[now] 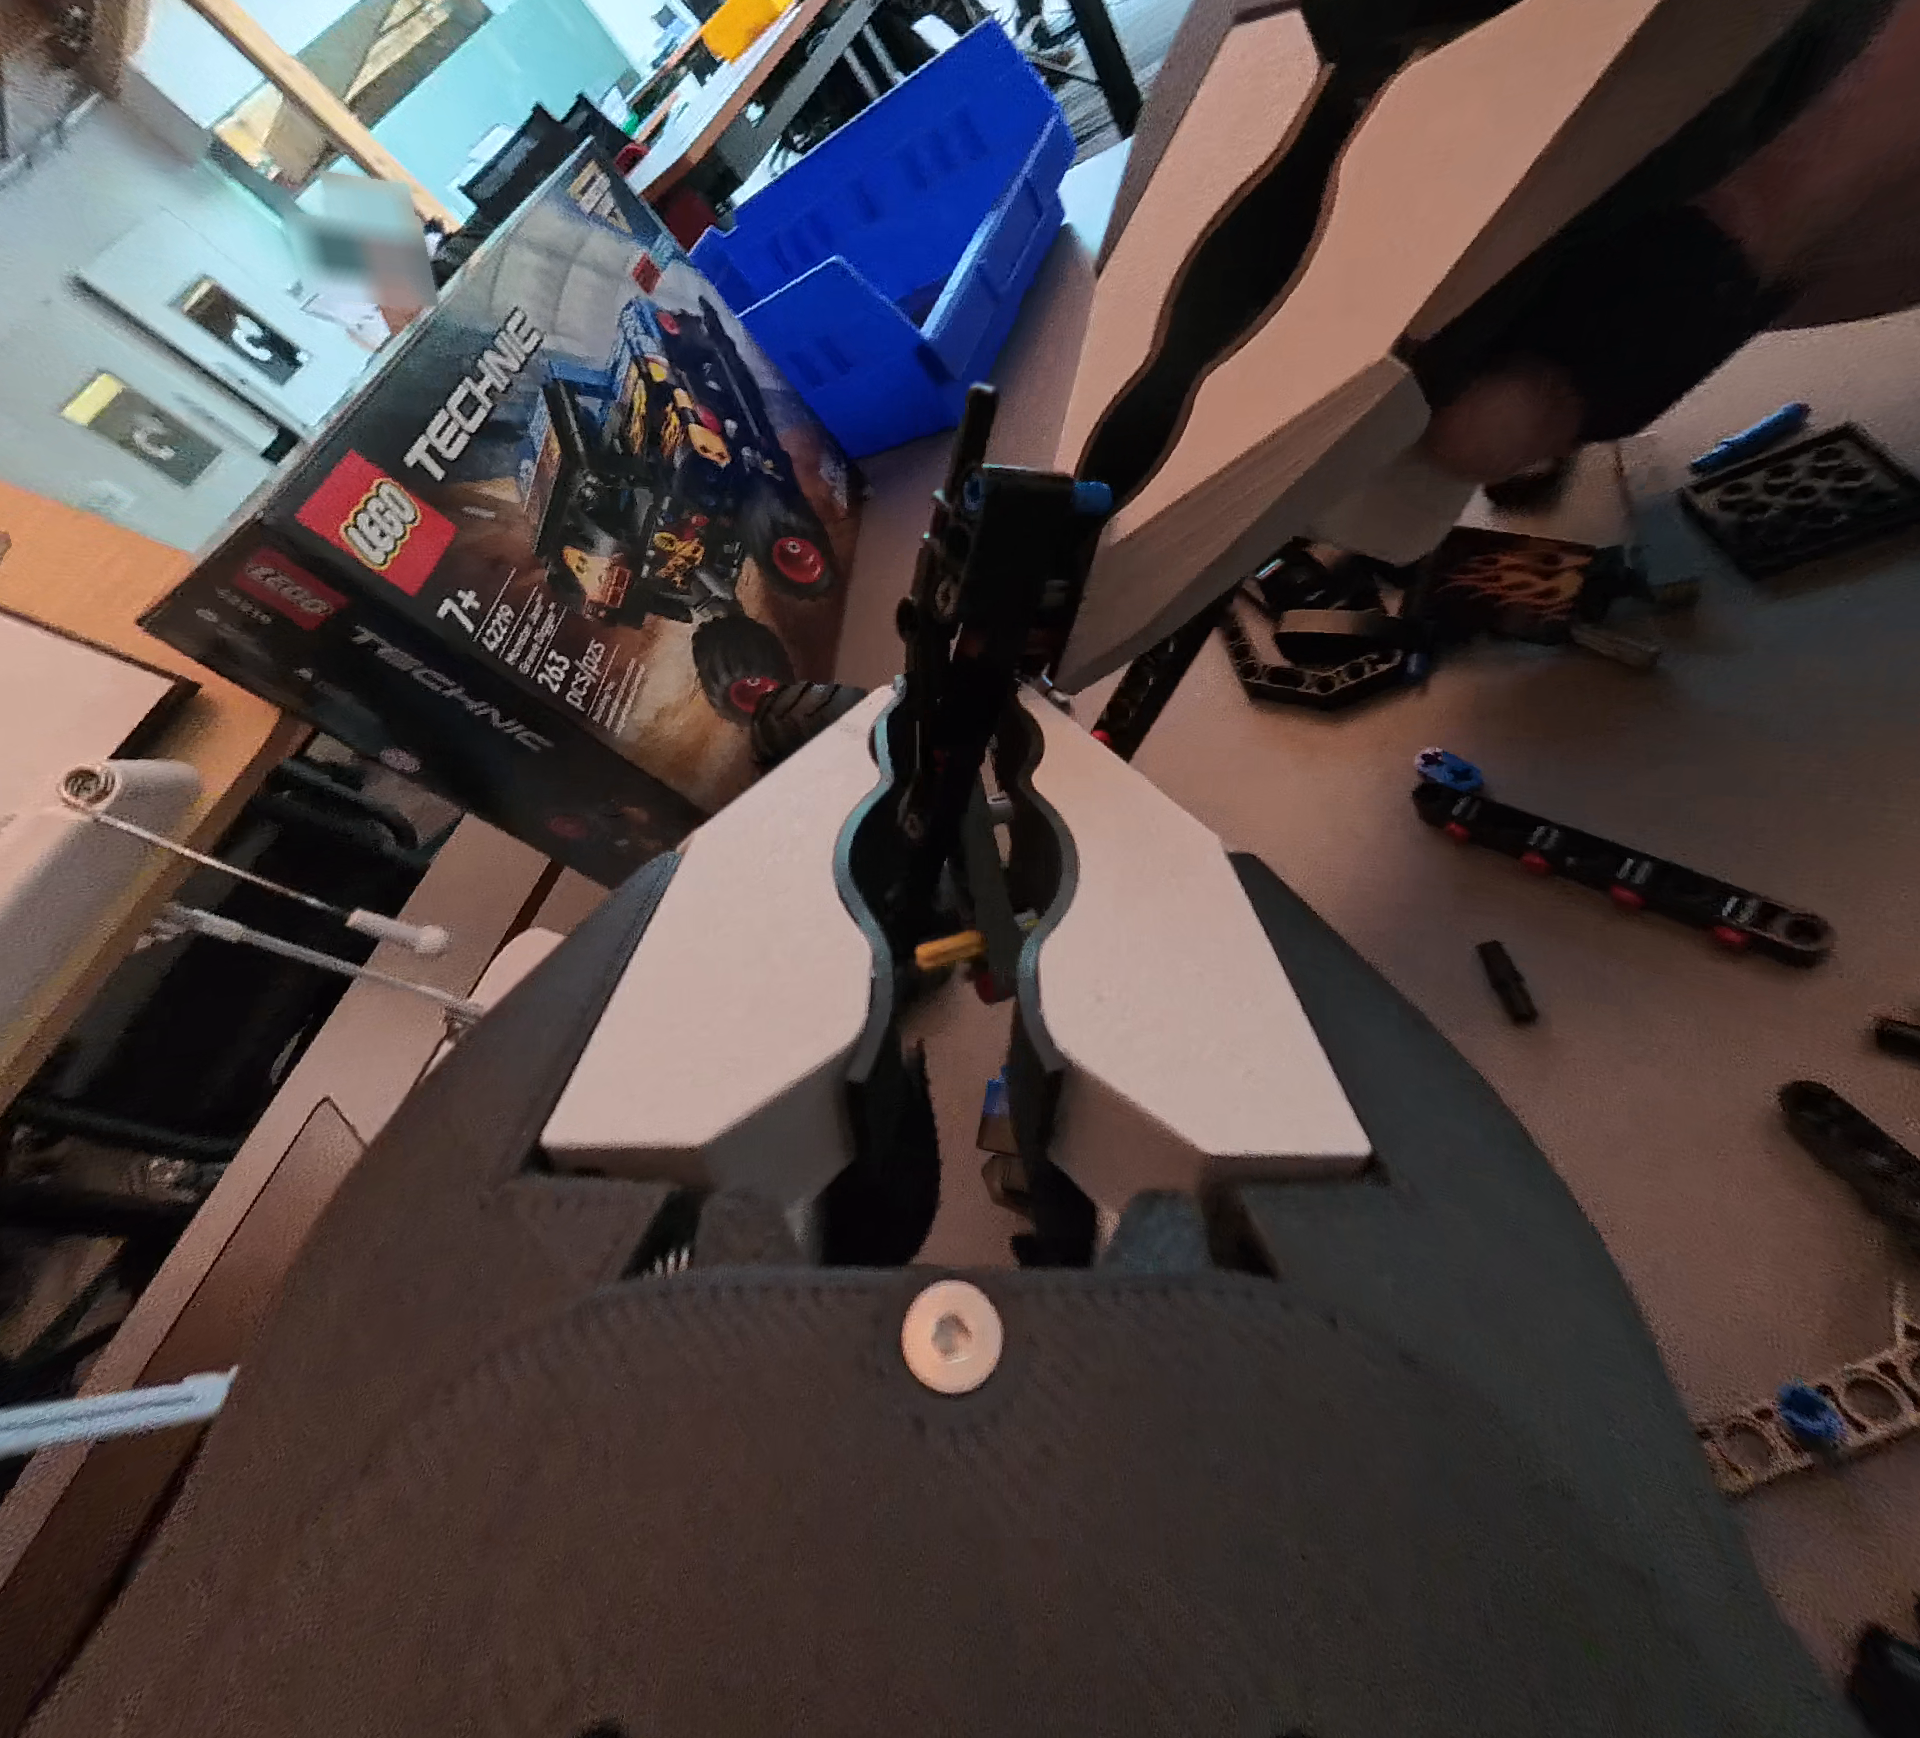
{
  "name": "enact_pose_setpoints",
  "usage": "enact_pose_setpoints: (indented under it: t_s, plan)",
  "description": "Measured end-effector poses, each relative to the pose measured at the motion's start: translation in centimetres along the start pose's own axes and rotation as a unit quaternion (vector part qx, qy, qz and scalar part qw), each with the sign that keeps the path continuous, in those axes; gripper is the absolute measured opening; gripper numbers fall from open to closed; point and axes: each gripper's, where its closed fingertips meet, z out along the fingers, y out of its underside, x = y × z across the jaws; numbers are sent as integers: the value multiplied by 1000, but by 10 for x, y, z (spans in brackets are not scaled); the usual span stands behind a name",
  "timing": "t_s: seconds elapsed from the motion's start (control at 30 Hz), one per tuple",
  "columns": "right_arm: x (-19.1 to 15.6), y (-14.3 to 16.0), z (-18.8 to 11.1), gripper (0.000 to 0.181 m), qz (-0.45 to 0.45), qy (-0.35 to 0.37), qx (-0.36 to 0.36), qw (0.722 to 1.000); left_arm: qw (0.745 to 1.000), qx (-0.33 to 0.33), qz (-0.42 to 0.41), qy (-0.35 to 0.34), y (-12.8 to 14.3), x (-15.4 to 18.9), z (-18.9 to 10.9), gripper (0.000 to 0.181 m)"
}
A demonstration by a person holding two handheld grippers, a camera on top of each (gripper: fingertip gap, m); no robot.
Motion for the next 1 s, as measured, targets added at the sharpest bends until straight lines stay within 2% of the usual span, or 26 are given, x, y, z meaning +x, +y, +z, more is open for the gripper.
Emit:
enact_pose_setpoints:
  t_s: [0.07,0.2,0.33,0.4,0.47,0.57,0.73,0.9,1.0]
  plan:
    - [4,3,3,1,-2,16,-9,1000,1000,-10,-9,0,4,-1,2,12]
    - [5,1,5,1,-52,51,-18,997,997,0,-77,28,6,-3,0,10]
    - [4,-3,4,2,-2,27,11,1000,990,23,-125,66,4,-2,0,11]
    - [7,3,3,3,-4,34,0,999,986,26,-153,58,8,-12,-2,12]
    - [4,2,2,2,-9,25,2,1000,983,24,-167,78,9,-8,-3,13]
    - [3,5,4,2,-30,29,-14,999,989,14,-127,72,11,-3,-2,13]
    - [1,-2,2,0,-34,27,-2,999,988,9,-126,93,8,11,2,11]
    - [1,-6,3,0,-15,30,11,999,991,-3,-111,78,11,10,3,10]
    - [1,-7,1,1,-14,24,16,999,989,2,-109,98,9,11,0,11]
